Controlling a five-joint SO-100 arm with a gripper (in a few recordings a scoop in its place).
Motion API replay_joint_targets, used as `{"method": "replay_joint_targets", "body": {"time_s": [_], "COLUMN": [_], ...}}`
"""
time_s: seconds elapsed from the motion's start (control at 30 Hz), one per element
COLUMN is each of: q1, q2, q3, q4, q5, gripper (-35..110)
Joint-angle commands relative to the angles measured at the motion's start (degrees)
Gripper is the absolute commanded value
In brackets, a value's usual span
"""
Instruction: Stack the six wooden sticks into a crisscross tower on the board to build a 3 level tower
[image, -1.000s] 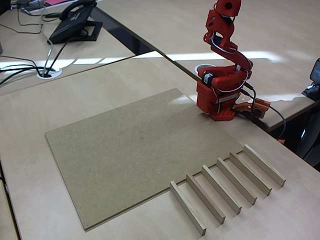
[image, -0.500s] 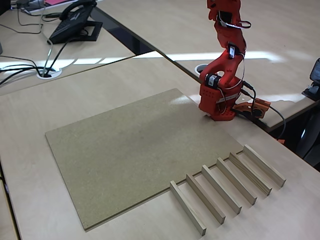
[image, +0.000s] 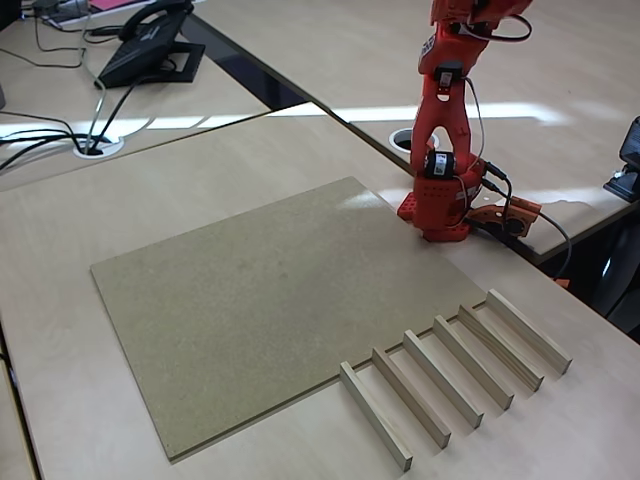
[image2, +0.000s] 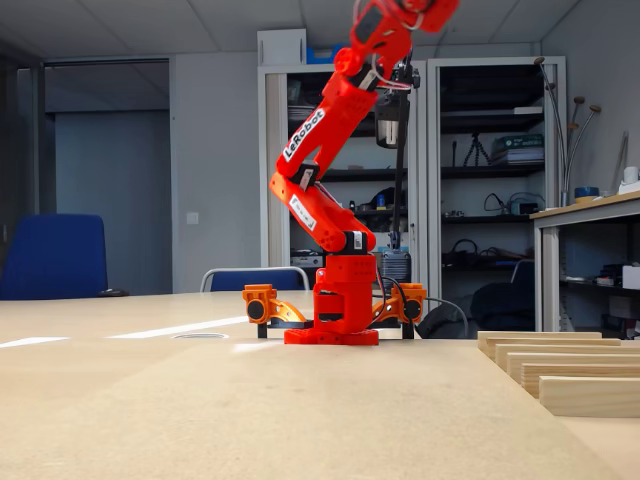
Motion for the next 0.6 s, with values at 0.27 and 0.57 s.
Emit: {"method": "replay_joint_targets", "body": {"time_s": [0.27,0.57], "q1": [-15.82,-24.43], "q2": [-11.95,-30.76], "q3": [-4.75,-19.25], "q4": [18.19,41.48], "q5": [-4.66,-8.79], "gripper": [2,0]}}
